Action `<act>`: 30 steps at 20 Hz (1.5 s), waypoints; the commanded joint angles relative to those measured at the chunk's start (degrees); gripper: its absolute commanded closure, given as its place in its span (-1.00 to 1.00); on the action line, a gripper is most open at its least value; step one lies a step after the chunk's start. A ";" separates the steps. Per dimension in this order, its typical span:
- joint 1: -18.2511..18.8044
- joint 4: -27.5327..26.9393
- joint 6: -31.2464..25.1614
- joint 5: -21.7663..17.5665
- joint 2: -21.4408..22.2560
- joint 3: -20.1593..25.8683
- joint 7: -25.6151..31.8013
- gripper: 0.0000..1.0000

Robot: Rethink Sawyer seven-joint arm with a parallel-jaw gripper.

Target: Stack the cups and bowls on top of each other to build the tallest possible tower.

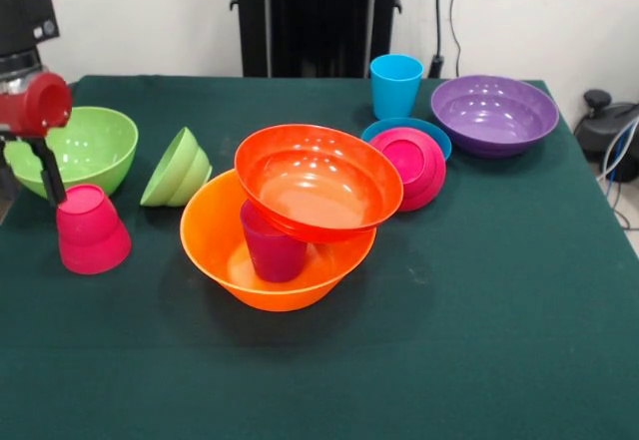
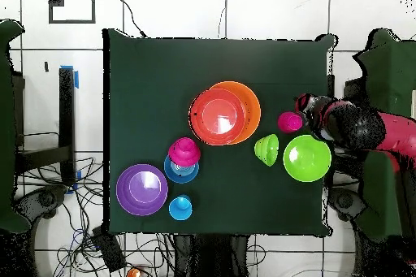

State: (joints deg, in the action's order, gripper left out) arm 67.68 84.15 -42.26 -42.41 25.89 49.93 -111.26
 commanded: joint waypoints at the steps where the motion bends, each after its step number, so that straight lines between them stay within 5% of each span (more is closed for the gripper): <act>1: -2.18 -5.81 2.67 -2.33 -9.72 -4.12 10.05 -1.00; 14: -3.27 -6.43 2.15 -2.36 -11.27 -4.65 9.50 -1.00; 30: -4.21 -2.01 -3.73 -1.94 -6.30 -7.93 9.22 -1.00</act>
State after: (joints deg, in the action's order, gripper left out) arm 66.63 81.49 -40.45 -42.40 16.83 47.70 -111.26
